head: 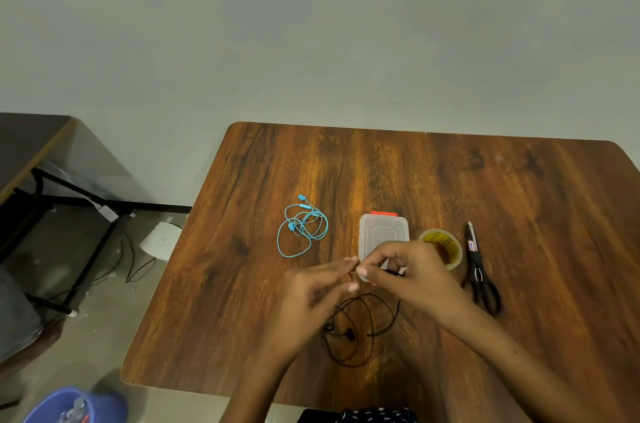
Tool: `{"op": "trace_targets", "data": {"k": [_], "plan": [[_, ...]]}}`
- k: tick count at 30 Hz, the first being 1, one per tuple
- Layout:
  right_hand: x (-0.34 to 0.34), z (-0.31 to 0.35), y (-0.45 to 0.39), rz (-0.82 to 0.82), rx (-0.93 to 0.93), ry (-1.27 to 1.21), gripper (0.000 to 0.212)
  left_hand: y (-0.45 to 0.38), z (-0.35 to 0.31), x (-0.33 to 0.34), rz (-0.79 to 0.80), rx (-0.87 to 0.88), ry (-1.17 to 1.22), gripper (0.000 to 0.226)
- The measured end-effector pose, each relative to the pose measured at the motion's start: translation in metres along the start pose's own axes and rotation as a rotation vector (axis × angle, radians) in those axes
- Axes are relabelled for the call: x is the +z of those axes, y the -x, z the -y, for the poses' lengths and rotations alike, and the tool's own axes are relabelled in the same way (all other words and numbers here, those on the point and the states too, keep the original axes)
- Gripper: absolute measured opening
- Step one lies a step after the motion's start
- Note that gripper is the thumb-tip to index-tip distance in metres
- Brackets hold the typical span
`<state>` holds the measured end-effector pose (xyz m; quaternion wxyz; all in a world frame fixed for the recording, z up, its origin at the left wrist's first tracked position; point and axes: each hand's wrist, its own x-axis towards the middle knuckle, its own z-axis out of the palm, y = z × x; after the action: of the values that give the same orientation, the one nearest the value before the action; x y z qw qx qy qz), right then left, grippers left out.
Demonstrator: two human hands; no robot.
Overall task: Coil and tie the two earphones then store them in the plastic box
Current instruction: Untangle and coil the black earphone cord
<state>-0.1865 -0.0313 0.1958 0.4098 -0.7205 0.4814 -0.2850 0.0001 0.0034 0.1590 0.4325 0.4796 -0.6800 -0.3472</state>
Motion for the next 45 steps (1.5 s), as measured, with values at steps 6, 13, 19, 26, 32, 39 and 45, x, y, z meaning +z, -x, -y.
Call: {"op": "trace_targets", "data": {"k": [6, 13, 19, 26, 32, 39, 45], "plan": [[-0.006, -0.008, 0.001, 0.037, 0.041, -0.054, 0.006, -0.005, 0.003, -0.01, -0.094, 0.04, -0.052, 0.02], [-0.036, -0.037, 0.016, -0.012, 0.129, -0.056, 0.003, 0.005, 0.027, -0.04, -0.205, -0.002, -0.127, 0.027], [-0.032, -0.037, 0.016, -0.049, 0.135, -0.039, 0.004, 0.004, 0.037, -0.035, -0.097, -0.026, -0.238, 0.043], [-0.01, -0.018, 0.003, 0.02, 0.036, -0.056, 0.006, -0.012, -0.001, 0.007, 0.008, 0.095, -0.053, 0.034], [-0.015, -0.019, 0.002, 0.033, 0.068, -0.137, 0.003, -0.015, -0.002, -0.005, -0.043, 0.136, -0.097, 0.018], [-0.048, -0.045, 0.019, -0.022, 0.181, -0.115, 0.005, -0.005, 0.019, -0.045, -0.198, 0.038, -0.162, 0.022], [-0.039, -0.045, 0.021, -0.045, 0.182, -0.109, 0.004, -0.003, 0.027, -0.04, -0.138, 0.005, -0.219, 0.038]]}}
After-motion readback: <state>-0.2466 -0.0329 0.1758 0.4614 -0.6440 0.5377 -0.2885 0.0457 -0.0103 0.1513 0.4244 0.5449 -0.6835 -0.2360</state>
